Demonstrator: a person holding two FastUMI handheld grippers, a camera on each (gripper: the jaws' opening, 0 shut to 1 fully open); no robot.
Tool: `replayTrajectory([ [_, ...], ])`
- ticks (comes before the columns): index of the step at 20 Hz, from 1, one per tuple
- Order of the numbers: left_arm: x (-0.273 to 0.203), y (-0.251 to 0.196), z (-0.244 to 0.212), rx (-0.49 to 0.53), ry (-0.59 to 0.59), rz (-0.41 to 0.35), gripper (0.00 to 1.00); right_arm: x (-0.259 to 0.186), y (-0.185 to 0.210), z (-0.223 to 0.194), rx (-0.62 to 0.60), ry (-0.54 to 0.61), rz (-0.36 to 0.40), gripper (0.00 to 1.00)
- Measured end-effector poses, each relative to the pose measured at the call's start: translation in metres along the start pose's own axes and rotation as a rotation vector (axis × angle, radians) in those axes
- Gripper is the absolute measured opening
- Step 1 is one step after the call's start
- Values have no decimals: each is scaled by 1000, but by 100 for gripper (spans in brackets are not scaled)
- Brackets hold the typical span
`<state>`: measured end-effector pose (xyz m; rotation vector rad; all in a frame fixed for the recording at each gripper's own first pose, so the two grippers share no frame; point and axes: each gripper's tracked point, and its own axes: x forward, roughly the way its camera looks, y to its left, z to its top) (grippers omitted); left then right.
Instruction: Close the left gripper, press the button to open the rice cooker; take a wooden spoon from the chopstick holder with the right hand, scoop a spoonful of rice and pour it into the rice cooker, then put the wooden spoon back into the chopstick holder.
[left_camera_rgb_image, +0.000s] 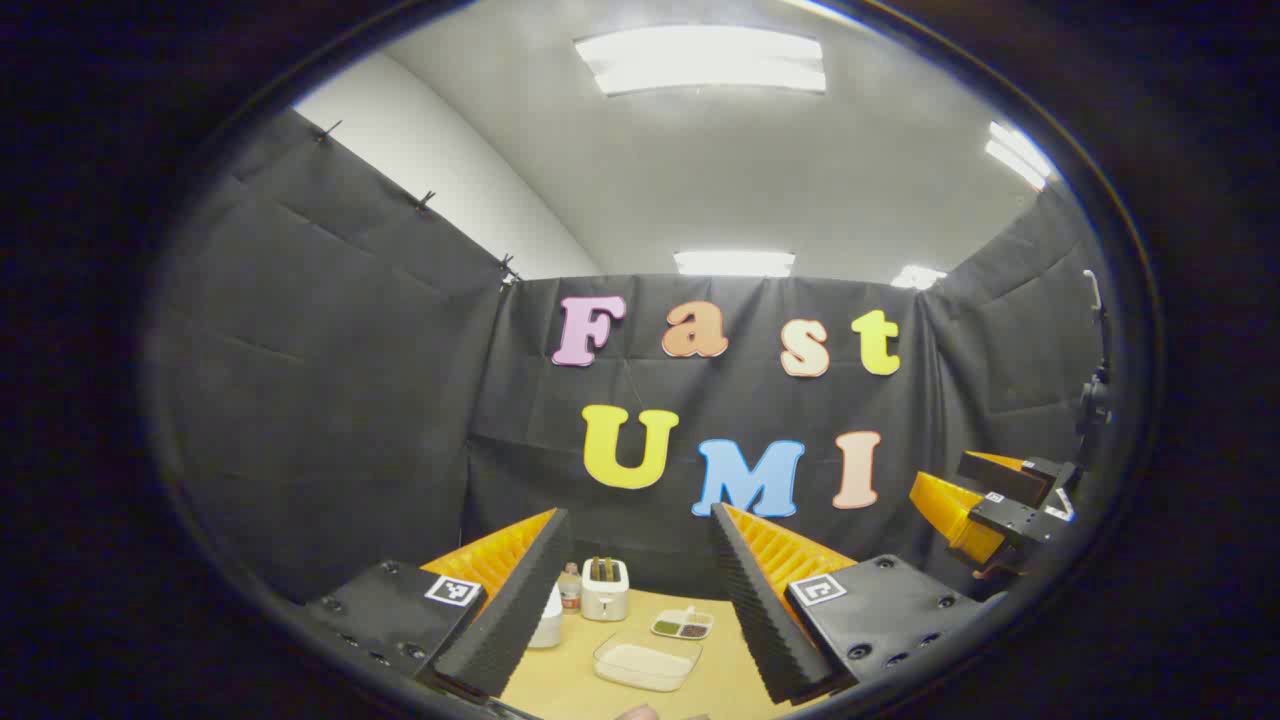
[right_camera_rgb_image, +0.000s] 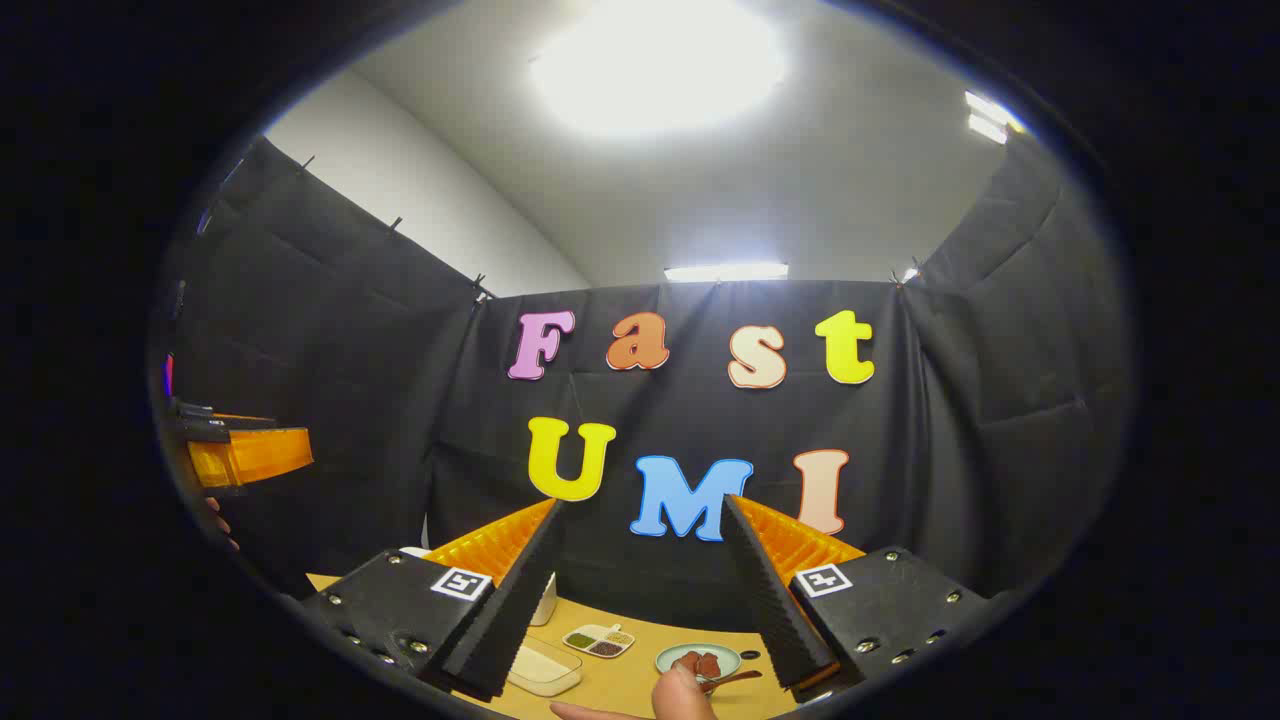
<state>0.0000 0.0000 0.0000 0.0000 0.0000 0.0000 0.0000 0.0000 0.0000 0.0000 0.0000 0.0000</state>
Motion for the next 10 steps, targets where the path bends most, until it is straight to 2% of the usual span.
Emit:
replayTrajectory([
  [2,-7,6,6,16,-9,11,92,-1,5,-1,0,22,8,94],
  [3,-9,5,10,22,-15,5,96,-1,7,-4,7,38,11,94],
  [10,-2,3,14,23,-34,-40,92,-1,4,-5,36,74,-15,94],
])
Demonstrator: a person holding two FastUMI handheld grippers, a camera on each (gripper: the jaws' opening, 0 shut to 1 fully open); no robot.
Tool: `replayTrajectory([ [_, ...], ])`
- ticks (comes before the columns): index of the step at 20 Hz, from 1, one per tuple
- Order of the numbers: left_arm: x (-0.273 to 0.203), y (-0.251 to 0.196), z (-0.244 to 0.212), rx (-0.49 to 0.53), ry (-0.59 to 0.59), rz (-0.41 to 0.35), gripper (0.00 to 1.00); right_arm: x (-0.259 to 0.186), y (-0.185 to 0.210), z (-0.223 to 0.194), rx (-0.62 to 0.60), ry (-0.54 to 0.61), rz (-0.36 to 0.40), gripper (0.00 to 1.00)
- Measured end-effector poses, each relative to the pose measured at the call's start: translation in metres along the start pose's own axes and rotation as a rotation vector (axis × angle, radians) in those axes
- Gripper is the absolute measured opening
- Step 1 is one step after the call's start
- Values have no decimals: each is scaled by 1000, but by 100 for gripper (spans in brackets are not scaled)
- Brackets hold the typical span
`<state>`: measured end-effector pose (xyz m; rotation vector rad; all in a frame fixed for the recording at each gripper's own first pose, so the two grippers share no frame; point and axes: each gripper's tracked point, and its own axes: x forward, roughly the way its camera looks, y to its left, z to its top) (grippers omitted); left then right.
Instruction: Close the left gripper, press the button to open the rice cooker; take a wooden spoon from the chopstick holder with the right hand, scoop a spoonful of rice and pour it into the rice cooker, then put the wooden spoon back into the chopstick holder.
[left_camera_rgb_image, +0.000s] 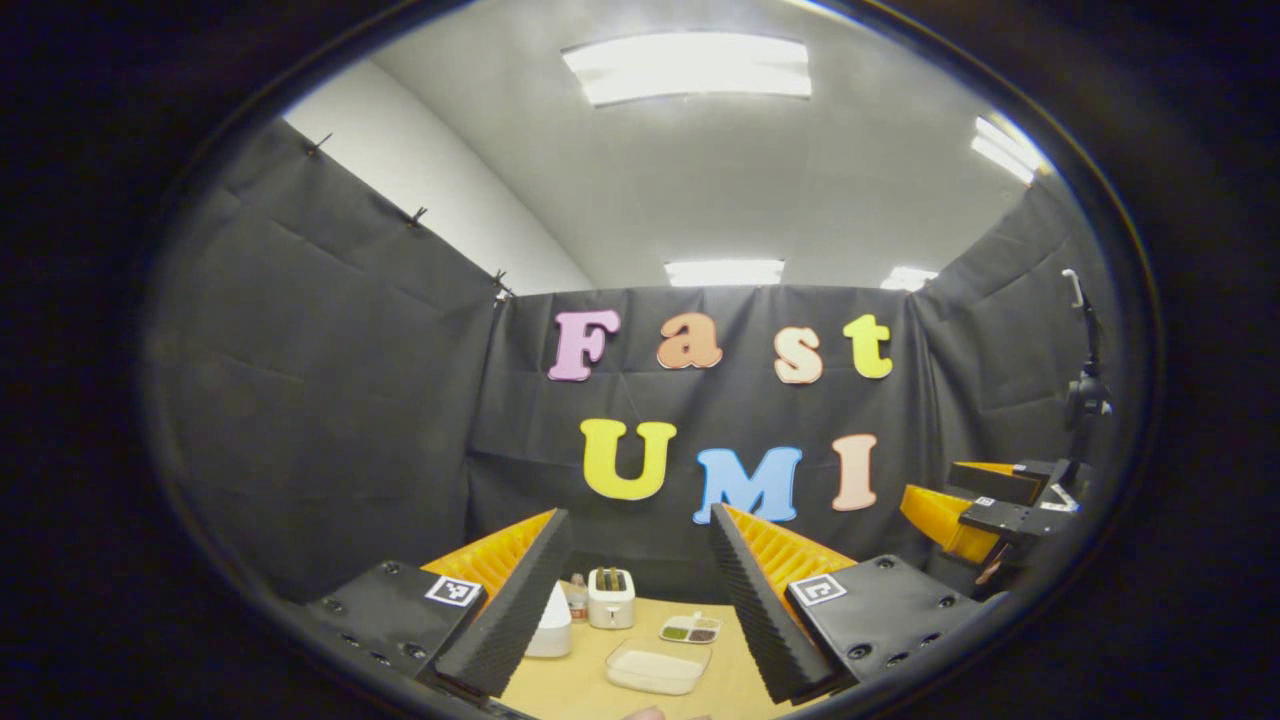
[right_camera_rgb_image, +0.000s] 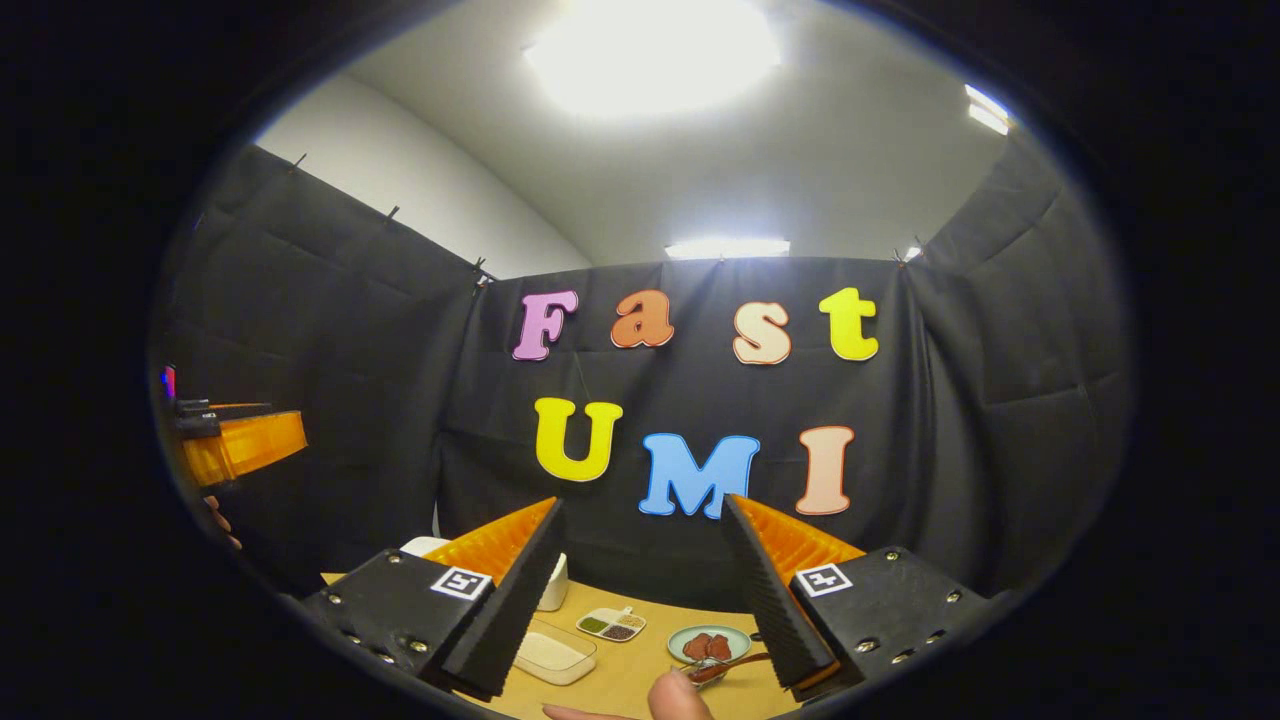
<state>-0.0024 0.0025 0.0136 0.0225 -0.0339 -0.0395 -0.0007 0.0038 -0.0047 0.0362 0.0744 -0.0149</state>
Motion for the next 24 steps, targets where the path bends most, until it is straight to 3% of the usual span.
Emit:
replayTrajectory([
  [4,5,1,2,-15,-8,-15,92,4,1,-2,30,19,-16,95],
  [5,4,7,4,-11,-12,-6,96,8,5,-2,41,15,-15,95],
  [6,2,13,6,-6,-19,7,92,13,12,-2,49,15,-3,95],
  [12,-6,35,6,5,-22,74,92,29,37,3,63,11,44,95],
  [22,20,24,-38,-18,70,67,93,28,7,-32,97,58,-9,95],
  [24,32,27,-52,-7,87,50,92,36,-2,-35,72,68,-49,95],
])
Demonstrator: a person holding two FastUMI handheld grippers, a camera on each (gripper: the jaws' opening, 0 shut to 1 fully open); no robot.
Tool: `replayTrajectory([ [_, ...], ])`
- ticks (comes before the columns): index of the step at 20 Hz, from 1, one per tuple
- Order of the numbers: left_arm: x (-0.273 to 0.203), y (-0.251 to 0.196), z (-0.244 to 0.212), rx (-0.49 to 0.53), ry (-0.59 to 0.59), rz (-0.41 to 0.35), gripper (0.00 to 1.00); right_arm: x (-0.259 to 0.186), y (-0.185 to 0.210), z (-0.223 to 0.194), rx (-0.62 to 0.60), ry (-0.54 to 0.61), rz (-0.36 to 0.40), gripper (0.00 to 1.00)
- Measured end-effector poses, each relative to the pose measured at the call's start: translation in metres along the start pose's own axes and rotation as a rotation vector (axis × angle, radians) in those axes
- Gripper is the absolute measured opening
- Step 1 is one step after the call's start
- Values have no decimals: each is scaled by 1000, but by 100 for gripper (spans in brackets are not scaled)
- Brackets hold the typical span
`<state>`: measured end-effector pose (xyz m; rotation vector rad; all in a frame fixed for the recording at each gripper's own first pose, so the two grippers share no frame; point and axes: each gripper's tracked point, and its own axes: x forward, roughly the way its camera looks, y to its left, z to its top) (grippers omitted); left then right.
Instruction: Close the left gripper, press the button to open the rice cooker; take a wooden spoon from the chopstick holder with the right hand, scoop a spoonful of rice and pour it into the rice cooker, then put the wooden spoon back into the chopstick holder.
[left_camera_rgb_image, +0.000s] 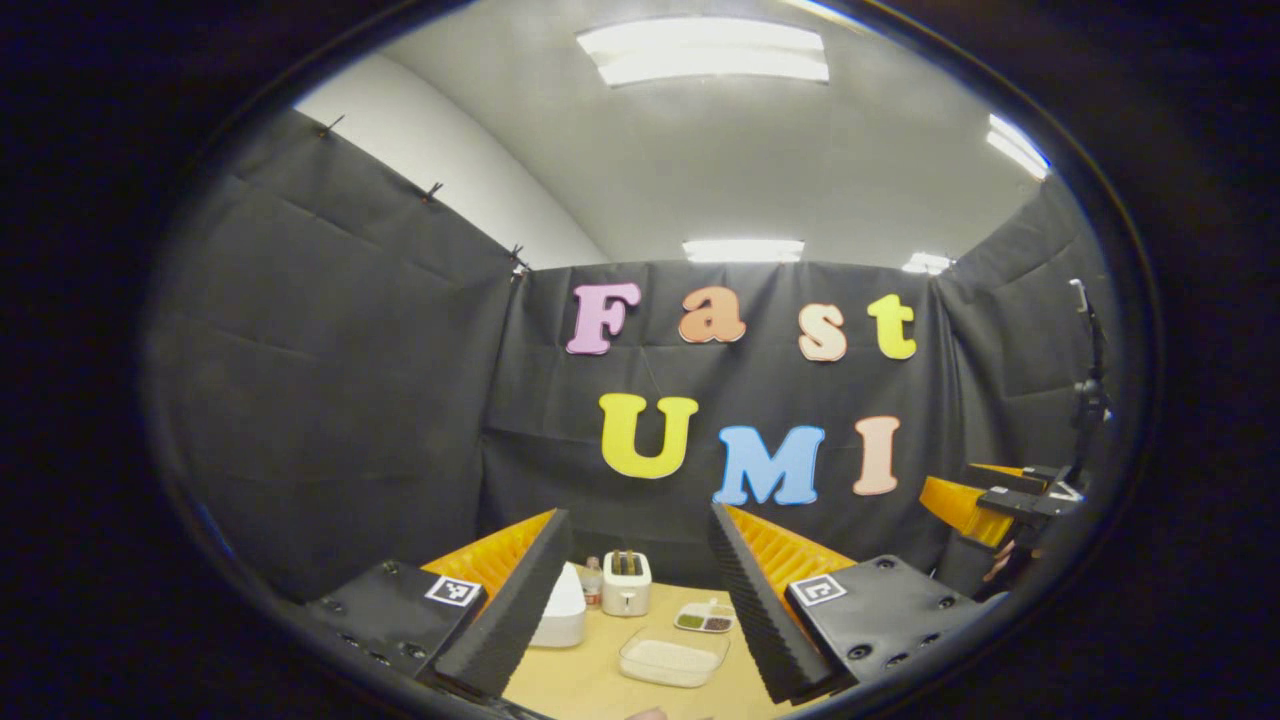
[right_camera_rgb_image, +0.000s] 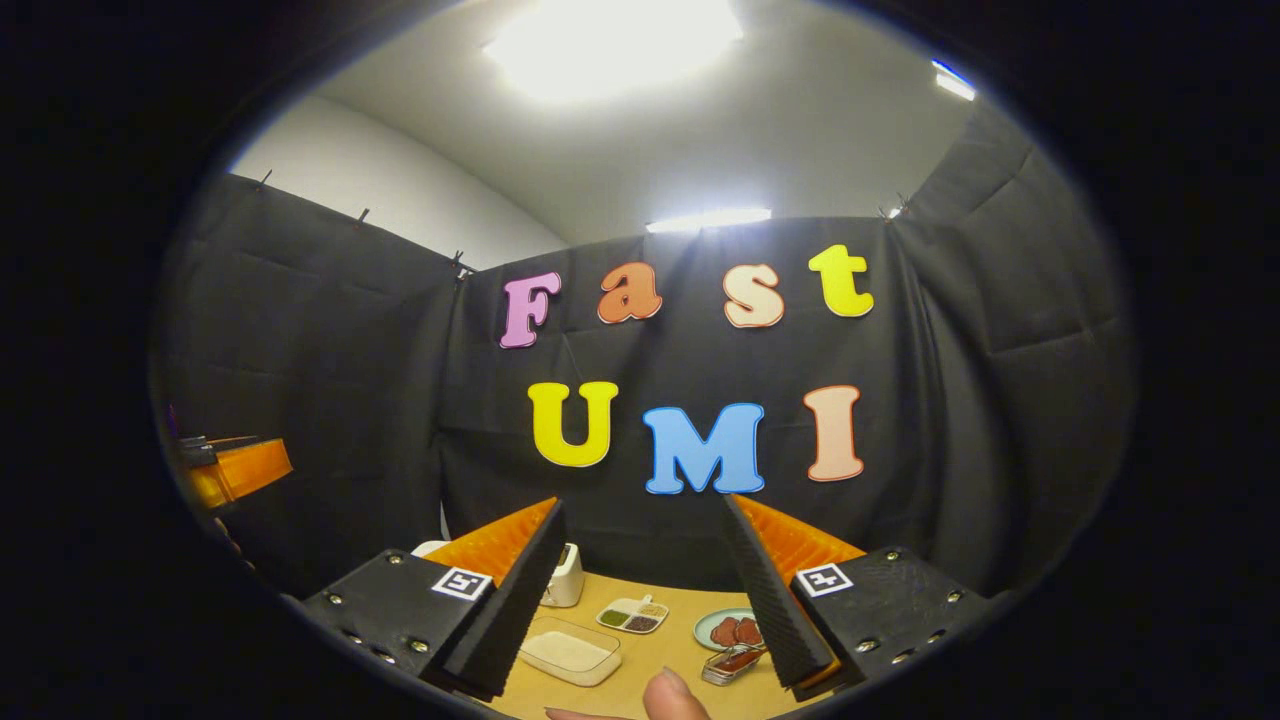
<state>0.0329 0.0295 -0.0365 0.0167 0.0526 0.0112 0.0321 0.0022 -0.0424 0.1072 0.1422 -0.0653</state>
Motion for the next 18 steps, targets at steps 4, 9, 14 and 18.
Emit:
replayTrajectory([
  [4,47,15,-17,-43,14,-57,93,23,8,-8,-23,18,-68,95],
  [9,106,57,-37,7,14,-113,96,56,44,-10,-27,47,-129,95],
  [14,167,106,-79,70,46,-118,92,64,66,-10,-55,63,-221,95],
  [18,219,148,-143,110,154,-43,51,62,71,-13,-107,99,-293,95],
])
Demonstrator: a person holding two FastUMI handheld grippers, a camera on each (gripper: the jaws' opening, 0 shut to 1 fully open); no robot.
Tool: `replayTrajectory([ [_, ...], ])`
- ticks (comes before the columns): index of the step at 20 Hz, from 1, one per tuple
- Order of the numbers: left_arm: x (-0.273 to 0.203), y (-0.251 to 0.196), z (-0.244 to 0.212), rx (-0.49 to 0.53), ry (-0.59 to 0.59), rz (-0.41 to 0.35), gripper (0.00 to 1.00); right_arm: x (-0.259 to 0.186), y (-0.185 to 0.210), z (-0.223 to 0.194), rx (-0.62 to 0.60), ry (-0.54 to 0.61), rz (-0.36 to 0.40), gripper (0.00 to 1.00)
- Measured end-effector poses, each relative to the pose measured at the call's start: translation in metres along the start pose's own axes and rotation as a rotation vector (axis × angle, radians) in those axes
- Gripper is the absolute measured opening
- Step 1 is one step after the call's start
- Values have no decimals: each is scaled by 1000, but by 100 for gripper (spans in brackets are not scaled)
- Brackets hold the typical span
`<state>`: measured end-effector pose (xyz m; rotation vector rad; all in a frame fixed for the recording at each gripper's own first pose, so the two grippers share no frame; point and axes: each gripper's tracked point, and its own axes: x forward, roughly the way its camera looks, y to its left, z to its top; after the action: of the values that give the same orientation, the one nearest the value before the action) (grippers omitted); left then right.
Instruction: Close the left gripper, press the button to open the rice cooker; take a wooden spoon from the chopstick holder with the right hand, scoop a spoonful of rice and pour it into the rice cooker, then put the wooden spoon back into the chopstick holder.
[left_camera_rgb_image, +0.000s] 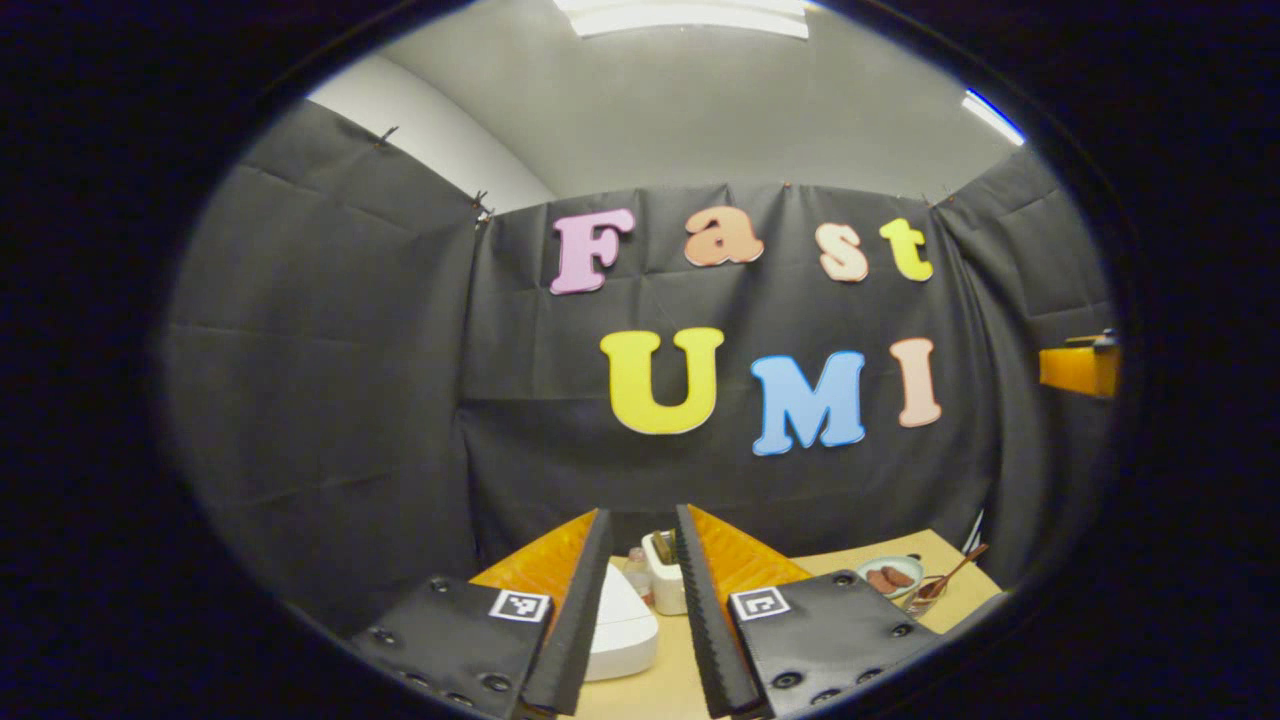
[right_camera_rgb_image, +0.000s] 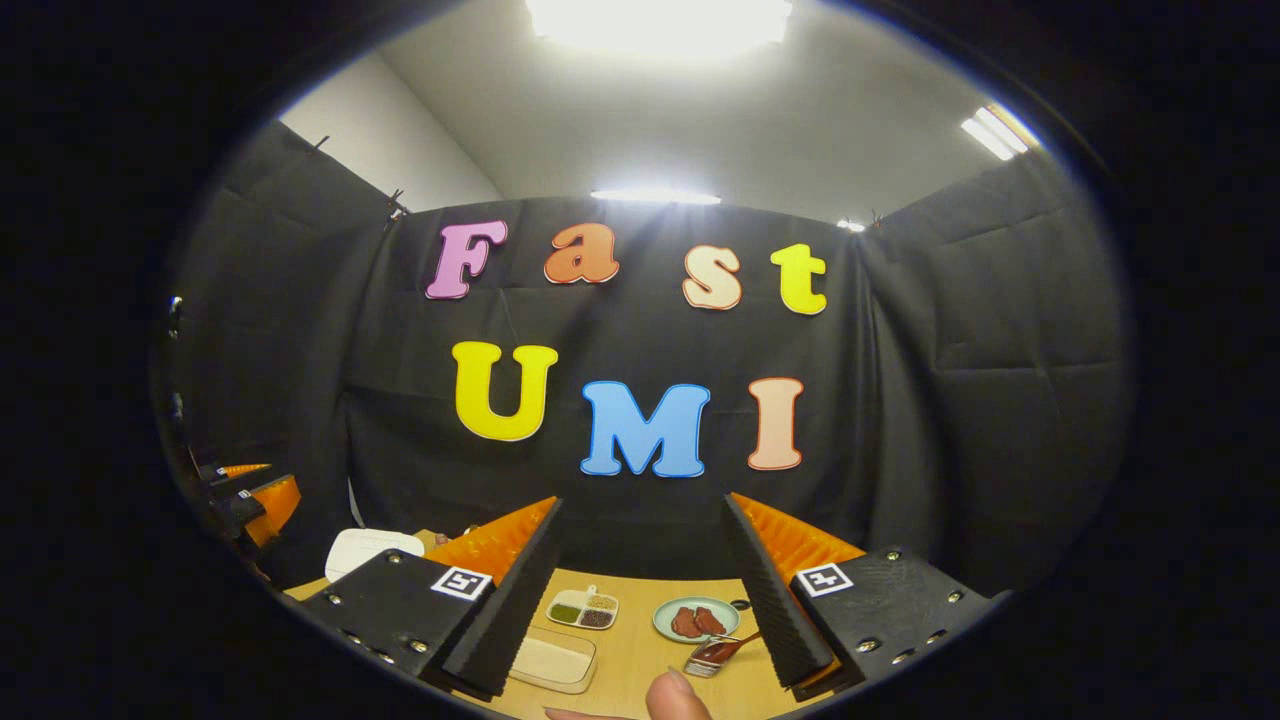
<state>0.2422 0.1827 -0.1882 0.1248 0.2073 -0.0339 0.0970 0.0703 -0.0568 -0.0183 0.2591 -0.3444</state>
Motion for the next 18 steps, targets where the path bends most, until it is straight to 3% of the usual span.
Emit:
replayTrajectory([
  [3,47,37,-63,15,143,116,33,9,7,5,-27,7,-22,95],
  [4,60,47,-84,21,186,146,22,11,9,5,-43,17,-24,95],
  [6,81,43,-124,11,263,146,12,17,7,9,-75,32,-44,95],
  [7,90,47,-144,8,309,158,15,19,6,9,-81,40,-54,95],
  [9,111,53,-175,25,343,172,11,22,9,5,-91,70,-60,95],
  [13,145,66,-216,70,388,208,10,23,13,-4,-135,105,-68,95],
  [14,152,66,-228,64,411,206,14,24,15,-6,-140,111,-66,95],
  [15,160,67,-241,60,439,210,10,24,19,-6,-144,112,-62,95],
  [18,181,75,-261,69,481,248,11,26,24,-12,-166,127,-55,95],
])
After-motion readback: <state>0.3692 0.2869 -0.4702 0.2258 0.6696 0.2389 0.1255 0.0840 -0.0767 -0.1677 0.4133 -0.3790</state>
